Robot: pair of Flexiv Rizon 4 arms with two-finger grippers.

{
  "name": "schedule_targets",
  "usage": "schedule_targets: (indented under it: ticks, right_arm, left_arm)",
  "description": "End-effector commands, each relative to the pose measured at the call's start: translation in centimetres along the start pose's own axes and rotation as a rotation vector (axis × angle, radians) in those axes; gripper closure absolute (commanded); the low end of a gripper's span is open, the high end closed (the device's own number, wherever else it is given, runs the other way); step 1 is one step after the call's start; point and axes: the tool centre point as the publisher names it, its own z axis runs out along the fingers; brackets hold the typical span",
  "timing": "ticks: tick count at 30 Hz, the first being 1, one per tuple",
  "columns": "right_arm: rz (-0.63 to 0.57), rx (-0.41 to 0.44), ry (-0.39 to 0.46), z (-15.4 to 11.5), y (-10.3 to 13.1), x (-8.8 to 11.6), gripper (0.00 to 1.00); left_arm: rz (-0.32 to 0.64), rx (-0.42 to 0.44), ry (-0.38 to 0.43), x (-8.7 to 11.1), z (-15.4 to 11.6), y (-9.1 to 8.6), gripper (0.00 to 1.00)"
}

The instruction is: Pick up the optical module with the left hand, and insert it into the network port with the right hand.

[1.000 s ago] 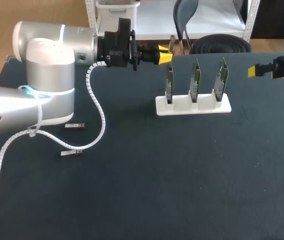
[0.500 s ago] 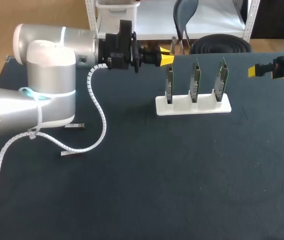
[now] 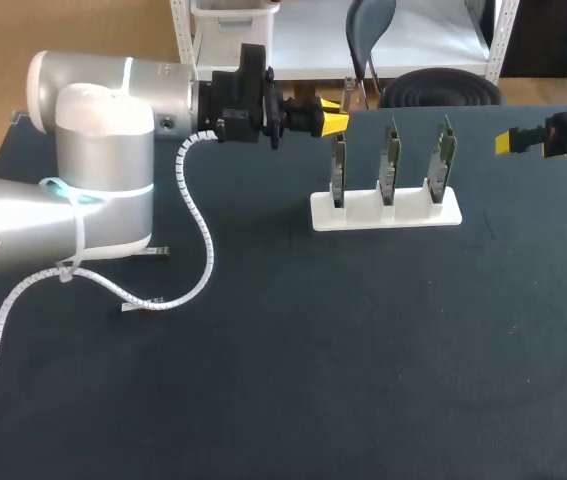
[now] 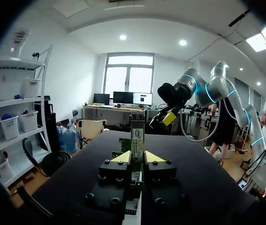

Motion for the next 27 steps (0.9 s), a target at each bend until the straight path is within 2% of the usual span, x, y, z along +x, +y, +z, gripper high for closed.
schedule_targets:
  ticks: [1,5,12,16,23,27]
  right_arm:
    - [-0.03,-0.016,-0.016,-0.3,0.2,-0.4,0.0]
    - [-0.158,-0.121,-0.034,-0.8,0.2,-2.3,0.0]
    - [-0.436,-0.347,0.009,-1.2,0.5,-5.2,0.0]
    - [-0.573,-0.456,0.036,-0.7,1.6,-6.6,0.0]
    - [-0.769,-0.686,0.078,0.7,4.8,-7.4,0.0]
    - [-0.848,-0.775,0.1,1.7,6.6,-7.2,0.0]
  left_arm:
    - [0.003,-0.009,-0.004,0.1,0.0,-0.2,1.0]
    - [0.003,-0.009,-0.004,0.1,0.0,-0.2,1.0]
    - [0.003,-0.009,-0.004,0.1,0.0,-0.2,1.0]
    - [0.003,-0.009,-0.004,0.1,0.0,-0.2,1.0]
    - [0.003,-0.009,-0.004,0.1,0.0,-0.2,1.0]
    - [0.003,-0.009,-0.004,0.1,0.0,-0.2,1.0]
